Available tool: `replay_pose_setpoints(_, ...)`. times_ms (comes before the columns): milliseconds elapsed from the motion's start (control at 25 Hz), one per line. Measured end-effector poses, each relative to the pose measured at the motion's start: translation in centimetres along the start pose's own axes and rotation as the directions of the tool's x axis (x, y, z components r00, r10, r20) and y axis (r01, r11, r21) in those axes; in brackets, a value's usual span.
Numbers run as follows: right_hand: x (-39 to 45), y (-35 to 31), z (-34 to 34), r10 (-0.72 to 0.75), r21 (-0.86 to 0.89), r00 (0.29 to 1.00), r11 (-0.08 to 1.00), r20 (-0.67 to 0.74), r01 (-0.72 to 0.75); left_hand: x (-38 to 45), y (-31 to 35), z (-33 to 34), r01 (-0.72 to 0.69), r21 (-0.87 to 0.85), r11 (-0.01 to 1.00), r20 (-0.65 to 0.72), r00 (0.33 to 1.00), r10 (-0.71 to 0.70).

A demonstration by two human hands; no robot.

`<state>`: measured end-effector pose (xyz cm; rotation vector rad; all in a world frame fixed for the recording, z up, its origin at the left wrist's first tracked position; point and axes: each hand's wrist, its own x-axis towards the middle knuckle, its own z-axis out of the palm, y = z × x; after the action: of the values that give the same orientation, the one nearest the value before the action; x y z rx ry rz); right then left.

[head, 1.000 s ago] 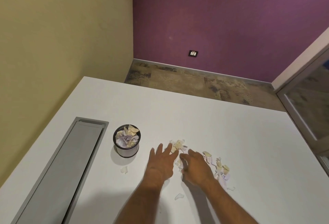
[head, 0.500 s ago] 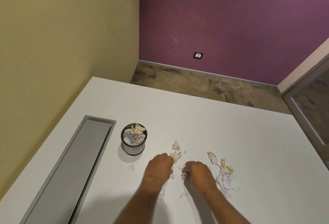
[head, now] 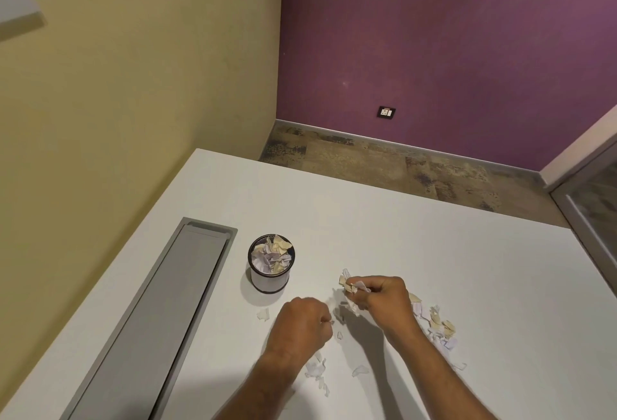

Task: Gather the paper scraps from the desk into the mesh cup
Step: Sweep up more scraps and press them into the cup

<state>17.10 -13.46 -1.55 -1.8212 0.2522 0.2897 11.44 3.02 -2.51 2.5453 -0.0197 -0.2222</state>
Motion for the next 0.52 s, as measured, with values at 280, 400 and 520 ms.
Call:
replay_pose_setpoints(280,-0.4,0.2,2.9,0.006,-0.103,0.999,0.995,-0.039,-0.01,2.2,-1.6,-10.6,0.02,-0.165,0.986,-0.346,0.935,-0.077)
replay_pose_setpoints(400,-0.1,0.0,3.8,0.015,-0.103,0.999,0.994,-0.037,-0.019,4.5,-3.7,-12.1,0.131,-0.043,0.99,-0.243,0.96,-0.137)
replay_pose_setpoints(520,0.4,-0.1,4.3,0.0,-0.116,0.999,0.993,-0.033,-0.004,6.7,-5.0,-11.0,0.163,0.125,0.979,-0.063,0.986,-0.156)
